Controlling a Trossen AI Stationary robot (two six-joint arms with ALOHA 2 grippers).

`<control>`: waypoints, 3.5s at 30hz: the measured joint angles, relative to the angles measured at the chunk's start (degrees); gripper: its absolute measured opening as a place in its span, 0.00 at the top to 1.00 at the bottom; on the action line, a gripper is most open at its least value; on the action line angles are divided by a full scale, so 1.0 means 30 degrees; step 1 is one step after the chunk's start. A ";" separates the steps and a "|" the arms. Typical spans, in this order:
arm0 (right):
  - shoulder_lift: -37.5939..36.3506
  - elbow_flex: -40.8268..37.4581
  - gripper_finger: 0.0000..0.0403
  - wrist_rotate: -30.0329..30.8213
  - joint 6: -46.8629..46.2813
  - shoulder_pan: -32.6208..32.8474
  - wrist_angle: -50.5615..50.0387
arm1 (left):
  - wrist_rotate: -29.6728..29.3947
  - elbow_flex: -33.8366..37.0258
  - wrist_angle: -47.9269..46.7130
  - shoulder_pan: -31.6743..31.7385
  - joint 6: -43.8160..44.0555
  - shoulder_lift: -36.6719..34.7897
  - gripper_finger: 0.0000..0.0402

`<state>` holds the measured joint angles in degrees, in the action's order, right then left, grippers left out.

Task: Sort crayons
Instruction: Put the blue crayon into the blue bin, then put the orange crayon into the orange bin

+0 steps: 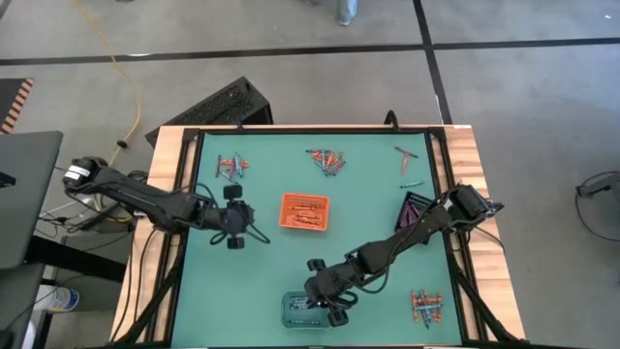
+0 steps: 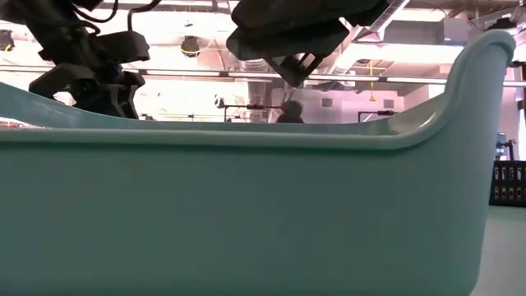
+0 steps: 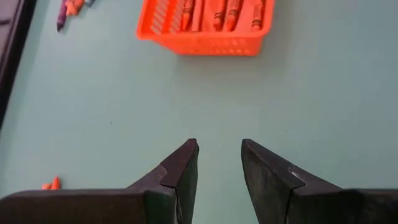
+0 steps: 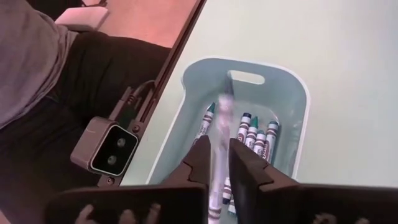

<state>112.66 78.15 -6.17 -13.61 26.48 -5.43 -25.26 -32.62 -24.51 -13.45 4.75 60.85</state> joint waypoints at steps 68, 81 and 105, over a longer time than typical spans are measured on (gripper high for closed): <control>-0.5585 -0.3087 0.77 1.6362 -0.6380 -0.9539 -2.5640 | 0.3841 0.0007 0.5133 0.0858 -0.1719 -0.0281 0.72; -0.8411 -0.6799 0.77 1.0694 -0.0332 -2.1406 -1.7787 | 0.3737 0.0015 0.5007 0.0864 -0.2171 -0.0238 0.72; -0.8523 -1.0036 0.73 0.3934 -0.0866 -2.7479 -1.0949 | 0.3688 0.0015 0.5005 0.0865 -0.2170 -0.0238 0.72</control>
<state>87.09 48.04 5.63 -16.21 -55.96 -38.27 -14.20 -32.58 -9.50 -10.85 -1.76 60.14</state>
